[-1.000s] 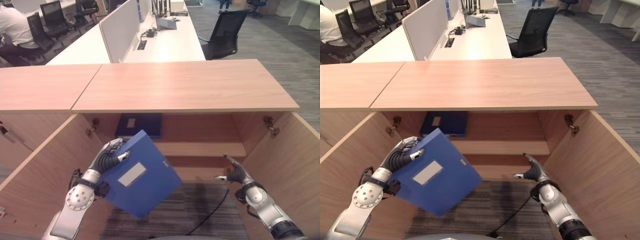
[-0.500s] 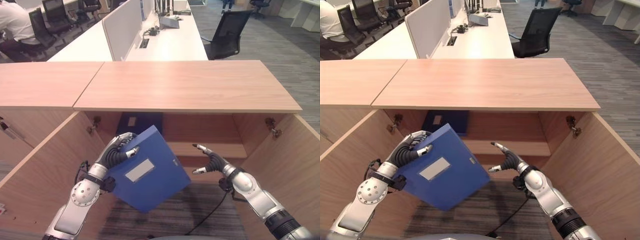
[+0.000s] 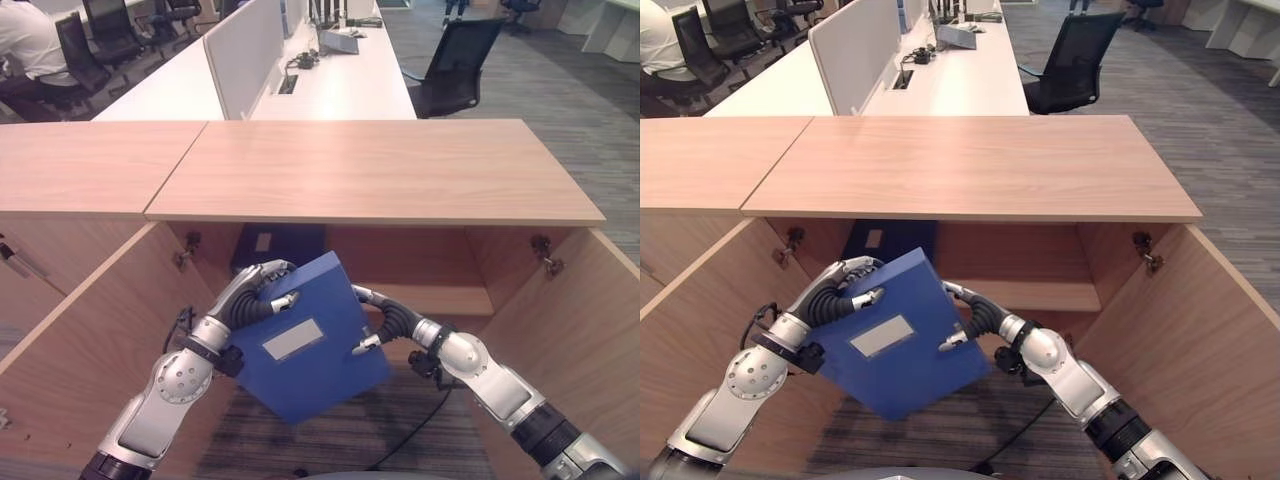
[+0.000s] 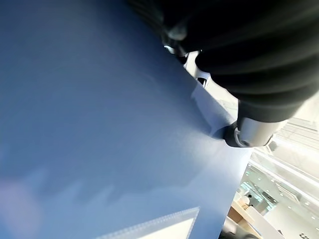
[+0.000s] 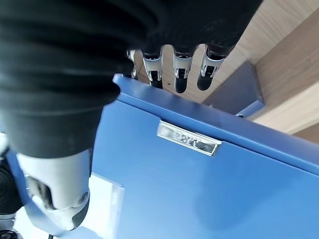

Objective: Put the empty folder in the office cabinet

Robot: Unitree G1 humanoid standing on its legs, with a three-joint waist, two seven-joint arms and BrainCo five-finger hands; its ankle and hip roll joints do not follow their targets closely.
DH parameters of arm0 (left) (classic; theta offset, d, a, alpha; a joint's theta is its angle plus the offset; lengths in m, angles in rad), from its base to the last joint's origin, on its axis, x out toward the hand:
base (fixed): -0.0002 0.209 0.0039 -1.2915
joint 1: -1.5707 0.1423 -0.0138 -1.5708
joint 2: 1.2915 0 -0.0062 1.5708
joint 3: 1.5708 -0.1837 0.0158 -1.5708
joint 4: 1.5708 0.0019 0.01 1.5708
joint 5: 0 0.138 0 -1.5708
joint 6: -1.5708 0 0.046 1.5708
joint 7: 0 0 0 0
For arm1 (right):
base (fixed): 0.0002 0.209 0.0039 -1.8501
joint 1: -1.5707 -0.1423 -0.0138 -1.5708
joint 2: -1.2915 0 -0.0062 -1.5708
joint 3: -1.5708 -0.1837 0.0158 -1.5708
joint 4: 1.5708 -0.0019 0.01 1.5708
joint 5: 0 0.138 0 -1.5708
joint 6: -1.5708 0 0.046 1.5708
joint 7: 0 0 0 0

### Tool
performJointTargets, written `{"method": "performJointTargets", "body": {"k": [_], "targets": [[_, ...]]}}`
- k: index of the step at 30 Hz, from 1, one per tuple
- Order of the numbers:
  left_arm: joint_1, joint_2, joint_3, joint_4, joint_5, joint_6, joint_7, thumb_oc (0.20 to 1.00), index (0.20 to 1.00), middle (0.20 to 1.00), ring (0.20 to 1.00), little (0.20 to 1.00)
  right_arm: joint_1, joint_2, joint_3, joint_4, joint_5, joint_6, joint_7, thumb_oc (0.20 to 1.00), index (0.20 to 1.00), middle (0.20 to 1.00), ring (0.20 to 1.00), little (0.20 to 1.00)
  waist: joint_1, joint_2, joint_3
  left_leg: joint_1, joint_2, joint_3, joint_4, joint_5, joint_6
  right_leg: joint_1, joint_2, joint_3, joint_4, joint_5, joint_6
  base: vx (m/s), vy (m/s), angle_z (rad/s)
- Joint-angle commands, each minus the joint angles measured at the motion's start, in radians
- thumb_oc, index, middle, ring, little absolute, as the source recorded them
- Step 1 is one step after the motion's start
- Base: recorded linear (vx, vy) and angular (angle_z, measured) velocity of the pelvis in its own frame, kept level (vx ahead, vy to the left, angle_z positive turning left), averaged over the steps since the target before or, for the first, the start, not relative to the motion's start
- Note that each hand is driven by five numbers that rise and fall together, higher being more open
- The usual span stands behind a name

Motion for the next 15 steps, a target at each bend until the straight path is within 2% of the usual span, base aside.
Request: {"method": "performJointTargets", "body": {"k": [1, 7, 15], "targets": [[-0.112, 0.059, -0.018, -0.083, -0.026, -0.085, 0.044, 0.2, 0.2, 0.2, 0.2, 0.2, -0.114, 0.07, 0.077, 0.019, 0.051, -0.04, -0.011, 1.0, 1.0, 1.0, 1.0, 1.0, -0.003, -0.073, -0.039, -0.004, -0.015, -0.016, 0.002, -0.082, 0.009, 0.035, -0.078, 0.038, 0.0, -0.047, 0.1, 0.0, 0.0, 0.0], [-0.19, 0.057, -0.079, -0.099, -0.011, -0.09, 0.044, 0.2, 0.2, 0.2, 0.2, 0.2, -0.146, 0.089, 0.118, 0.003, 0.047, -0.035, -0.007, 1.0, 1.0, 1.0, 1.0, 1.0, -0.005, -0.075, -0.041, -0.006, -0.017, -0.017, 0.002, -0.082, 0.009, 0.034, -0.078, 0.037, 0.0, -0.047, 0.1, 0.0, 0.0, 0.0], [-0.294, 0.079, -0.111, -0.265, -0.06, -0.14, 0.064, 0.2, 0.2, 0.2, 0.2, 0.2, -0.171, 0.126, 0.178, 0.039, 0.082, -0.031, 0.004, 1.0, 1.0, 1.0, 1.0, 1.0, -0.004, -0.077, -0.044, -0.006, -0.018, -0.022, 0.002, -0.083, 0.01, 0.034, -0.079, 0.036, 0.0, -0.046, 0.101, 0.0, 0.0, 0.0]]}}
